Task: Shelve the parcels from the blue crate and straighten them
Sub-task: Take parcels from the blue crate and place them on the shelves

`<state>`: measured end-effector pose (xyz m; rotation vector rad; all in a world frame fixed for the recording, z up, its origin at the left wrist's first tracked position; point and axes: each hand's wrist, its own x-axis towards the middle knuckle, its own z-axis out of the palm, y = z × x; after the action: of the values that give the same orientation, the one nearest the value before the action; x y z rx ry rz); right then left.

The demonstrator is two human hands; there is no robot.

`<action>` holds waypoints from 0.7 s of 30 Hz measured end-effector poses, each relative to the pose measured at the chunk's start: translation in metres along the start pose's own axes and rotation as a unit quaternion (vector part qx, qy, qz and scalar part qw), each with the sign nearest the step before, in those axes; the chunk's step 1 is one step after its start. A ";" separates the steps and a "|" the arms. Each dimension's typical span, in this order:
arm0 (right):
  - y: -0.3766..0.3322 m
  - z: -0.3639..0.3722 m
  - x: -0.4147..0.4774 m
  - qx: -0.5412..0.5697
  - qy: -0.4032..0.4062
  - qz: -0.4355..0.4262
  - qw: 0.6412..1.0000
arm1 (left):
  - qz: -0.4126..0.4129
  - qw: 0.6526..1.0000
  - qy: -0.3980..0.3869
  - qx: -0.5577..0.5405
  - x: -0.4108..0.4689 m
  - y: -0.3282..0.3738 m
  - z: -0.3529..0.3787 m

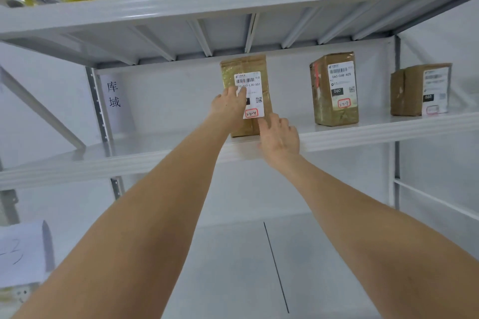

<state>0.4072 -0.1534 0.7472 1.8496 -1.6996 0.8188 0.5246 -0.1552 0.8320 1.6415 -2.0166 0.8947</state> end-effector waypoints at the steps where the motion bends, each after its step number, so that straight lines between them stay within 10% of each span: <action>1: 0.002 0.000 -0.009 0.006 -0.003 0.002 1.000 | -0.003 1.000 -0.008 -0.007 -0.010 0.005 0.001; 21: 0.072 0.033 -0.269 -0.043 -0.217 0.136 0.966 | 0.117 0.950 -0.271 -0.103 -0.235 0.155 0.091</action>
<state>0.3274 0.0034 0.5292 1.8563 -2.2584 0.4455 0.4393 -0.0319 0.5771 1.6761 -2.6101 0.2900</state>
